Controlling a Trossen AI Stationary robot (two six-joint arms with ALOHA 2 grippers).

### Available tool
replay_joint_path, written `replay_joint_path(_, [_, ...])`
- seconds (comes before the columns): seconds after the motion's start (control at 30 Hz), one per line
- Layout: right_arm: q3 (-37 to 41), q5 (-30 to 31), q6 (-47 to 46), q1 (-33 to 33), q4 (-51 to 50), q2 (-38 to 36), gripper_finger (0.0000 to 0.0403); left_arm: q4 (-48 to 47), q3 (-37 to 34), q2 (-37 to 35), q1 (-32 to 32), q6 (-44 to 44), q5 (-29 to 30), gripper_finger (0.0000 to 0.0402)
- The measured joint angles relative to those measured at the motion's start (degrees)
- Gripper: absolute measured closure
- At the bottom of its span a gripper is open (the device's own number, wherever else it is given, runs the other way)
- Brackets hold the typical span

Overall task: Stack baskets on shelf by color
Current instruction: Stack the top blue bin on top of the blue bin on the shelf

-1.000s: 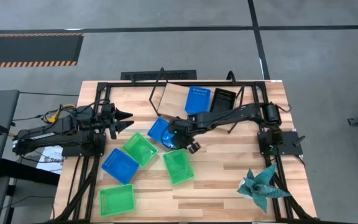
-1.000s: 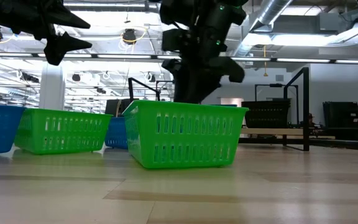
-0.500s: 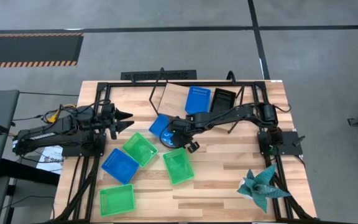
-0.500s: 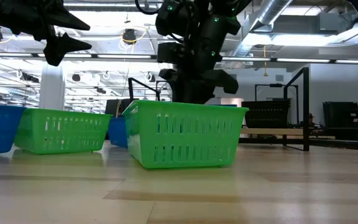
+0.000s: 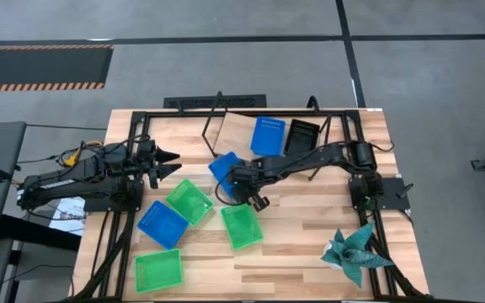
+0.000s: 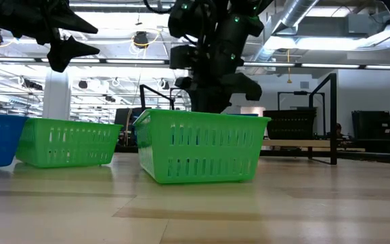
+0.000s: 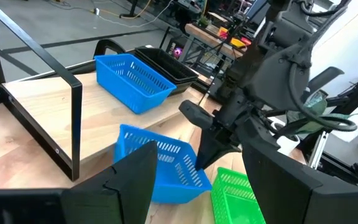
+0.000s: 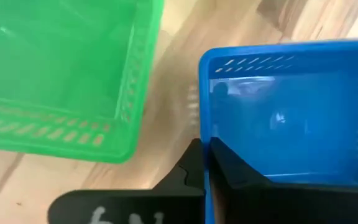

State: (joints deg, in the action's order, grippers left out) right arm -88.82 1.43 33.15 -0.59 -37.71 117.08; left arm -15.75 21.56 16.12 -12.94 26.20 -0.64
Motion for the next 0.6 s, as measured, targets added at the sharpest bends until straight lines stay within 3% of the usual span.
replay_joint_path(0.43, [-6.3,0.2,-1.2,-3.4,0.6,-0.1,0.0401,0.0,0.0,0.0,0.0,0.3,0.0,0.0175])
replay_joint_path(0.6, [-11.3,0.3,-2.1,-4.2,-3.6,-0.1,0.0402,0.0,0.0,0.0,0.0,0.3,0.0,0.0175])
